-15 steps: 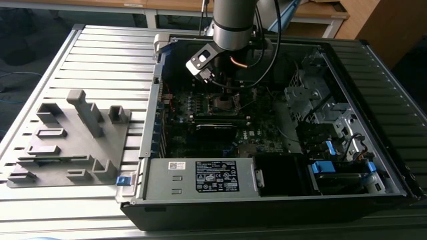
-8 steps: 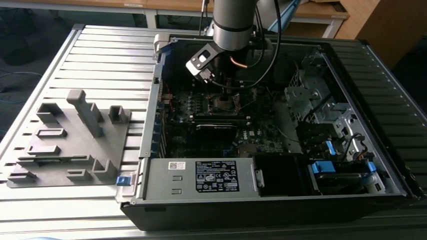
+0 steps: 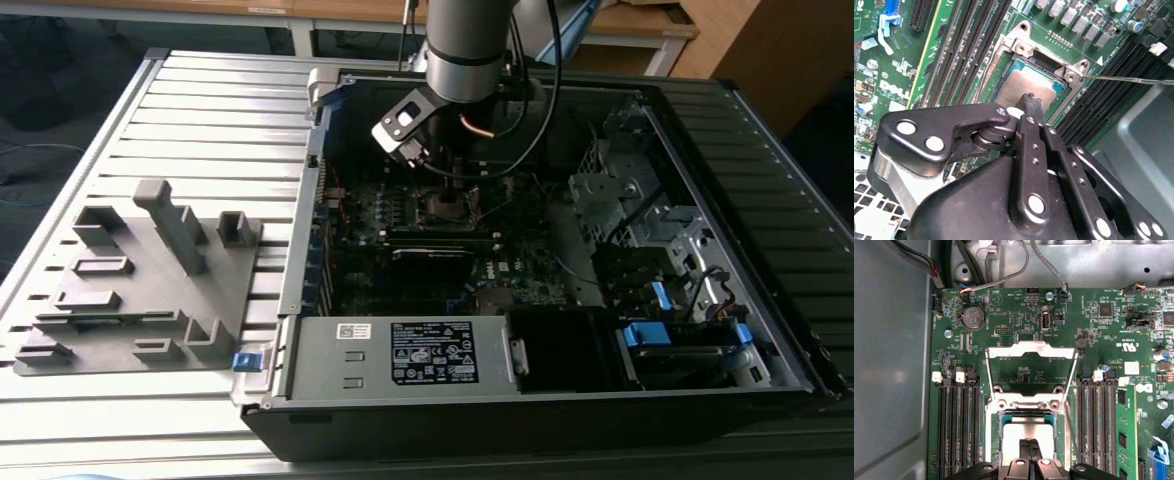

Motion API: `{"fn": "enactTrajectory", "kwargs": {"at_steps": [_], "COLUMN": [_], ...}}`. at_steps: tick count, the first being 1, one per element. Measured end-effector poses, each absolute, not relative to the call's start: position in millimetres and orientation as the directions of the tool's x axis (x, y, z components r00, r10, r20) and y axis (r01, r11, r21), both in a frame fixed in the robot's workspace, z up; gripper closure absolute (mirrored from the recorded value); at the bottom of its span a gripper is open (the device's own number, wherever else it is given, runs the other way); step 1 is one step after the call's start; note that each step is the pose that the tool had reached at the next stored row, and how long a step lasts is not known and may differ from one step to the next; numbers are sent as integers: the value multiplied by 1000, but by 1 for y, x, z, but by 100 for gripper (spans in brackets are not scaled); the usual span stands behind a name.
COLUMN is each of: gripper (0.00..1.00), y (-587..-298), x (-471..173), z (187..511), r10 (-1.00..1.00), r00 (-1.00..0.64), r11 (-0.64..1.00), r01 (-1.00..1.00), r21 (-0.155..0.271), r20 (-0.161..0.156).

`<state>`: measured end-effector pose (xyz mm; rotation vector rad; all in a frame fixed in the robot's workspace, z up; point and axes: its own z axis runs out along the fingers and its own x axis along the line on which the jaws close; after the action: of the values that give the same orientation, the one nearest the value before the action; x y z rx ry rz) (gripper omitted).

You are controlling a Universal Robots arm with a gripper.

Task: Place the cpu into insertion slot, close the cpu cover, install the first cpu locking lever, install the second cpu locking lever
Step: 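Place the cpu into insertion slot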

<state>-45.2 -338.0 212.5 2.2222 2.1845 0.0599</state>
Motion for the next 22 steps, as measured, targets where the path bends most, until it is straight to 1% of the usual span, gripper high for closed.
{"fn": "enactTrajectory", "kwargs": {"at_steps": [12, 22], "gripper": [89, 89], "y": [-338, -338], "x": [-45, -45], "z": [212, 205], "r10": [1000, 1000], "r00": [-1, -1], "r11": [1, 1], "r01": [999, 999], "r21": [45, 45], "r20": [12, 12]}}
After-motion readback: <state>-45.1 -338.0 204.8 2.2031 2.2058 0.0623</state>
